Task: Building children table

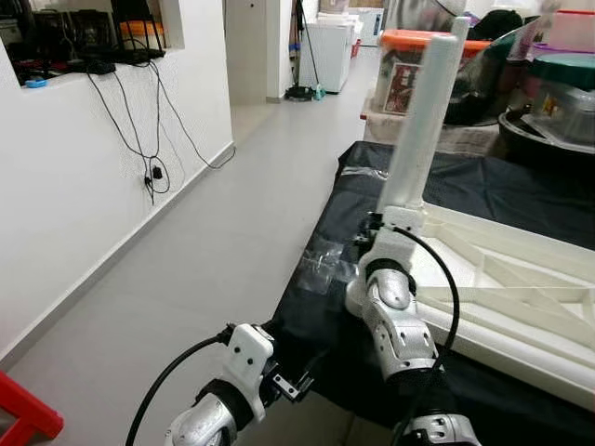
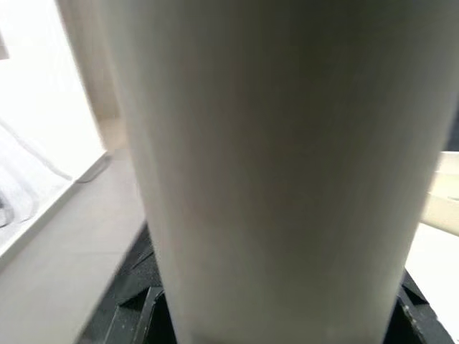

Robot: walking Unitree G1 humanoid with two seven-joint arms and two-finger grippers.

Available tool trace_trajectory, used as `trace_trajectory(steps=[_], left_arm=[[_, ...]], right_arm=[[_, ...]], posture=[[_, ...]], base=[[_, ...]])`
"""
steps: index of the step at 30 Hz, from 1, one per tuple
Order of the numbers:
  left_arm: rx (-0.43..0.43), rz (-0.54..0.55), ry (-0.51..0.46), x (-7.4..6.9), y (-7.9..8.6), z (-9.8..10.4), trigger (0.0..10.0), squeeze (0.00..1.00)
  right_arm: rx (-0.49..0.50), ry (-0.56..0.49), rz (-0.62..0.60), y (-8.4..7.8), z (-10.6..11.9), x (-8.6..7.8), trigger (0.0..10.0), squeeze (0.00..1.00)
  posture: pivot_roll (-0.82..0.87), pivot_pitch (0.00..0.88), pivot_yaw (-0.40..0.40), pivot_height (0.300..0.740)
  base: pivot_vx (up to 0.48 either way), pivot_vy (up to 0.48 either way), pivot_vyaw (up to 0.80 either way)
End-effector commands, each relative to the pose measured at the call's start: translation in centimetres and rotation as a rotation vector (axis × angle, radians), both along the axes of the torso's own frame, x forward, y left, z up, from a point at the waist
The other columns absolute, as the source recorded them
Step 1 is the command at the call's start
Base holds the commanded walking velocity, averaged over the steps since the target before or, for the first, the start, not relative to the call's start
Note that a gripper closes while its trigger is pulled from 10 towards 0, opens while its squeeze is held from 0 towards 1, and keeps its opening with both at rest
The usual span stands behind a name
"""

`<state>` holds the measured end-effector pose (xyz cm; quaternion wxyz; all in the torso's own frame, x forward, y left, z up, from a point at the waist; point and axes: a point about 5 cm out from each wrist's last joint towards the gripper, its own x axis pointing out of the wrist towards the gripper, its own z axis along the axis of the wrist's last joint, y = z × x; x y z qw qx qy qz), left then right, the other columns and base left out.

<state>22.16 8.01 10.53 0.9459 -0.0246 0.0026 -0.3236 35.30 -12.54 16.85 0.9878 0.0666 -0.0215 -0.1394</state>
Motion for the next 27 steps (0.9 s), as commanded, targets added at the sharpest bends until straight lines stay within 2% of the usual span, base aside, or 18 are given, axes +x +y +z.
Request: trace_trajectory(steps=[1, 7, 8, 9, 10, 11, 13, 15, 16, 17, 18, 20, 21, 25, 26, 27], left_arm=[[0.006, -0.002, 0.025, -0.1, -0.1, -0.5, 10.0, 0.00], [0.003, 0.003, 0.024, -0.1, -0.1, -0.4, 10.0, 0.00], [0.002, 0.004, 0.025, -0.1, 0.0, -0.4, 10.0, 0.00], [0.002, 0.004, 0.025, -0.1, 0.0, -0.4, 10.0, 0.00], [0.001, 0.002, 0.026, -0.1, 0.0, -0.4, 10.0, 0.00], [0.001, 0.002, 0.026, -0.1, 0.0, -0.4, 10.0, 0.00], [0.001, 0.002, 0.027, 0.0, 0.1, -0.4, 10.0, 0.00], [0.001, 0.002, 0.027, 0.0, 0.1, -0.4, 10.0, 0.00], [0.002, 0.002, 0.027, 0.0, 0.1, -0.4, 10.0, 0.00], [0.002, 0.002, 0.027, 0.0, 0.1, -0.4, 10.0, 0.00], [0.002, 0.002, 0.027, 0.0, 0.1, -0.4, 10.0, 0.00], [0.002, 0.001, 0.027, 0.0, 0.1, -0.4, 10.0, 0.00], [0.002, 0.001, 0.027, 0.0, 0.1, -0.4, 10.0, 0.00], [0.003, -0.001, 0.026, 0.1, 0.1, -0.4, 10.0, 0.00], [0.003, -0.001, 0.026, 0.1, 0.1, -0.4, 10.0, 0.00], [0.003, -0.001, 0.026, 0.1, 0.1, -0.4, 10.0, 0.00]], right_arm=[[0.151, 0.049, -0.073, 0.5, -1.5, -0.7, 0.0, 0.00], [0.175, 0.065, -0.093, 1.3, -1.7, -0.7, 0.0, 0.00], [0.164, 0.078, -0.083, 1.6, -1.7, -0.8, 7.6, 0.00], [0.164, 0.078, -0.083, 1.6, -1.7, -0.8, 7.6, 0.00], [0.142, 0.058, -0.027, 1.8, -1.6, -0.8, 10.0, 1.00], [0.142, 0.058, -0.027, 1.8, -1.6, -0.8, 10.0, 1.00], [0.120, 0.004, 0.093, 2.1, -1.2, -0.6, 10.0, 1.00], [0.120, 0.004, 0.093, 2.1, -1.2, -0.6, 10.0, 1.00], [0.147, -0.027, 0.181, 2.2, -0.9, -0.4, 10.0, 0.00], [0.183, -0.045, 0.313, 2.5, -0.7, -0.1, 10.0, 0.00], [0.183, -0.045, 0.313, 2.5, -0.7, -0.1, 10.0, 0.00], [0.222, -0.062, 0.454, 2.8, -0.5, 0.1, 10.0, 0.00], [0.222, -0.062, 0.454, 2.8, -0.5, 0.1, 10.0, 0.00], [0.163, -0.016, 0.894, 2.0, -1.1, -0.2, 10.0, 0.00], [0.163, -0.016, 0.894, 2.0, -1.1, -0.2, 10.0, 0.00], [0.124, 0.003, 1.002, 1.9, -1.3, -0.5, 10.0, 0.00]], posture=[[0.06, 0.000, -0.048, 0.740], [0.05, 0.000, -0.046, 0.740], [0.05, 0.000, -0.043, 0.740], [0.05, 0.000, -0.043, 0.740], [0.05, 0.000, -0.038, 0.740], [0.05, 0.000, -0.038, 0.740], [0.05, 0.000, -0.039, 0.740], [0.05, 0.000, -0.039, 0.740], [0.05, 0.000, -0.038, 0.740], [0.05, 0.000, -0.036, 0.740], [0.05, 0.000, -0.036, 0.740], [0.05, 0.000, -0.036, 0.740], [0.05, 0.000, -0.036, 0.740], [0.05, 0.000, -0.035, 0.740], [0.05, 0.000, -0.035, 0.740], [0.04, 0.000, -0.031, 0.740]], base=[[0.000, 0.000, 0.00], [0.000, 0.000, 0.00], [0.000, 0.000, 0.00], [0.000, 0.000, 0.00], [0.000, 0.000, 0.00], [0.000, 0.000, 0.00], [0.000, 0.000, 0.00], [0.000, 0.000, 0.00], [0.000, 0.000, 0.00], [0.000, 0.000, 0.00], [0.000, 0.000, 0.00], [0.000, 0.000, 0.00], [0.000, 0.000, 0.00], [0.000, 0.000, 0.00], [0.000, 0.000, 0.00], [0.000, 0.000, 0.00]])
